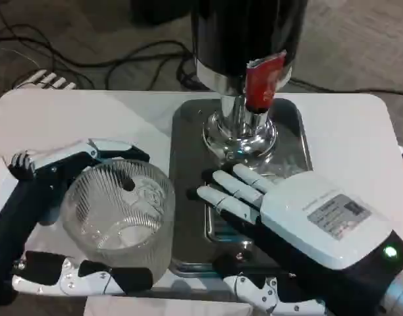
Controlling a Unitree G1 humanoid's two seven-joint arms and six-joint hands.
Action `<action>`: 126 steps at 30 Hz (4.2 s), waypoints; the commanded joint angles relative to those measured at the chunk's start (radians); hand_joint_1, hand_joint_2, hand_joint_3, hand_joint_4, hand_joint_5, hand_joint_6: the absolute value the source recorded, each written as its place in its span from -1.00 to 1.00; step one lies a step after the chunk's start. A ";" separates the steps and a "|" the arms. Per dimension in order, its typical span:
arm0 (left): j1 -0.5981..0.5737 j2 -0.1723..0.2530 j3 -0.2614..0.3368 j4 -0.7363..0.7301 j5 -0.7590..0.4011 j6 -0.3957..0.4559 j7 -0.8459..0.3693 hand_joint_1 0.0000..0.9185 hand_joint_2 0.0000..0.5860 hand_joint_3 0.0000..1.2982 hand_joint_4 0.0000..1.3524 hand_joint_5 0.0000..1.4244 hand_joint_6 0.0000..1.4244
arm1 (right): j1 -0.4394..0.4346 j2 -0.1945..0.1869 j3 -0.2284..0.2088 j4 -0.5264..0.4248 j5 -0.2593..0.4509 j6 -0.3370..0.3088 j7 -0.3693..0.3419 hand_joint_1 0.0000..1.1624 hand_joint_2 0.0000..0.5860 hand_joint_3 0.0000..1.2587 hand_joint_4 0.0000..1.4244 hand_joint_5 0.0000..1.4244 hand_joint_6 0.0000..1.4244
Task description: Grasp the cup under the faucet to collect the drink, then remove the cup.
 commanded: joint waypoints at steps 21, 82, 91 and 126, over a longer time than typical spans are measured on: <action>-0.030 -0.007 -0.003 0.017 -0.014 -0.004 0.000 0.42 -1.00 0.42 0.63 0.69 1.00 | -0.014 0.004 -0.003 0.012 0.015 0.003 -0.006 -0.67 0.72 -0.87 -1.00 -1.00 -0.73; -0.204 -0.173 -0.166 0.081 0.200 0.101 0.072 0.36 -1.00 0.49 0.70 0.74 1.00 | 0.321 0.054 -0.404 -0.059 0.195 0.082 -0.161 -0.68 0.57 -0.72 -0.85 -0.91 -0.53; -0.268 -0.200 -0.218 0.153 0.275 0.134 0.125 0.35 -1.00 0.49 0.71 0.74 1.00 | 0.326 0.061 -0.432 -0.059 0.208 0.093 -0.166 -0.69 0.57 -0.72 -0.85 -0.90 -0.53; -0.360 -0.219 -0.341 0.353 0.420 0.146 0.346 0.33 -1.00 0.50 0.74 0.76 1.00 | 0.226 0.076 -0.190 -0.157 0.013 0.120 -0.068 -0.73 0.77 -0.83 -1.00 -1.00 -0.70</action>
